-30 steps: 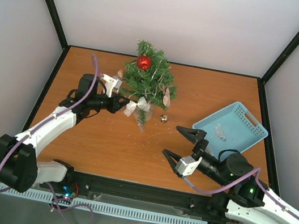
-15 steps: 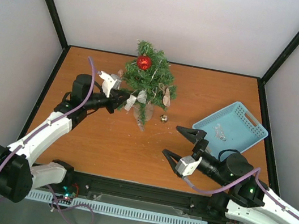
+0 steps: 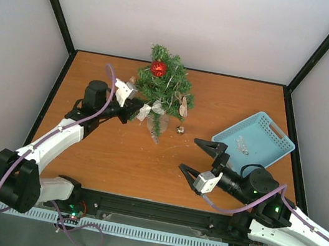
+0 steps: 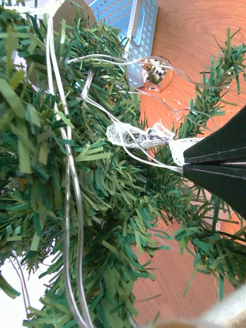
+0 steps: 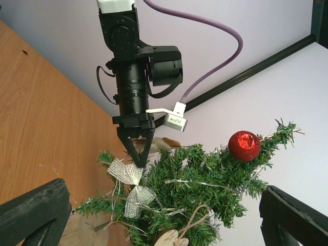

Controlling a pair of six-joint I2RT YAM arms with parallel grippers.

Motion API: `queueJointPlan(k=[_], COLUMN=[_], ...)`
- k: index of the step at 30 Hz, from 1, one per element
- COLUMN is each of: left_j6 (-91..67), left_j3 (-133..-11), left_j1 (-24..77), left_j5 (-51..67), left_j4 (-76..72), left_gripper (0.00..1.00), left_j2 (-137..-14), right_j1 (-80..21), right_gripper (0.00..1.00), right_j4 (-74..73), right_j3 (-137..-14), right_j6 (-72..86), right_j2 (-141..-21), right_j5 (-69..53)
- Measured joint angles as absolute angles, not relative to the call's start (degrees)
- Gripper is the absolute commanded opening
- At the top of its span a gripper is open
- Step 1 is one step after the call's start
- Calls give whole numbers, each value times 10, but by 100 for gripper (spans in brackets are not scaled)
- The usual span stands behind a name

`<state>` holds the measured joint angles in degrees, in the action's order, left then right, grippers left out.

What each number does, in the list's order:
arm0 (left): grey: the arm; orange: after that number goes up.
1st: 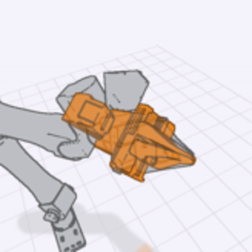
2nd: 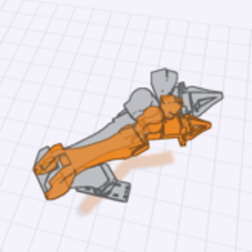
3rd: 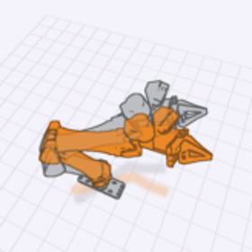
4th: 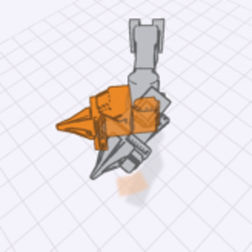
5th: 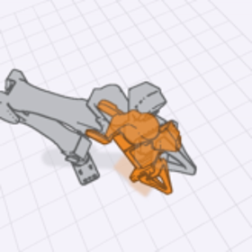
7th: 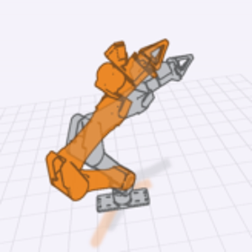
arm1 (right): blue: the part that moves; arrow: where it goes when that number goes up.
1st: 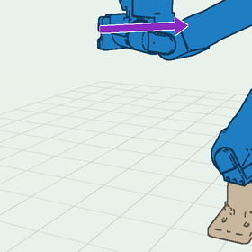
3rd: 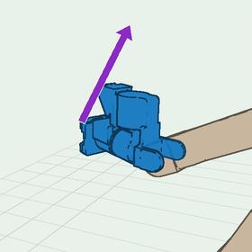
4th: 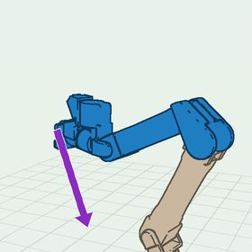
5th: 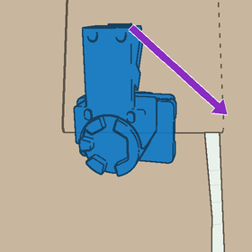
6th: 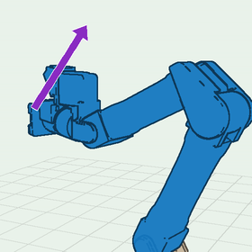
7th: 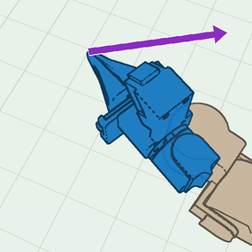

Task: Decorate the small christmas tree
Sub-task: Hang the decoration item on the Christmas tree.

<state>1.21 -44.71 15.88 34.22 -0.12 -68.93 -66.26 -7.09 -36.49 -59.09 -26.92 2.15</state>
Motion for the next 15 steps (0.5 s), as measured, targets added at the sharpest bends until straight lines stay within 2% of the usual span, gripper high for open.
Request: queueJointPlan(k=[6,15], left_j6=[25,27], left_j3=[-447,-447], left_j1=[159,159], left_j5=[334,332], left_j4=[-6,-3], left_gripper=[1,24], left_j2=[-689,-688], right_j1=[-663,-663], right_gripper=[100,100], right_j4=[-71,-71], right_j3=[-365,-365], right_j6=[-591,-591], right_j2=[-269,-269], right_j5=[22,22])
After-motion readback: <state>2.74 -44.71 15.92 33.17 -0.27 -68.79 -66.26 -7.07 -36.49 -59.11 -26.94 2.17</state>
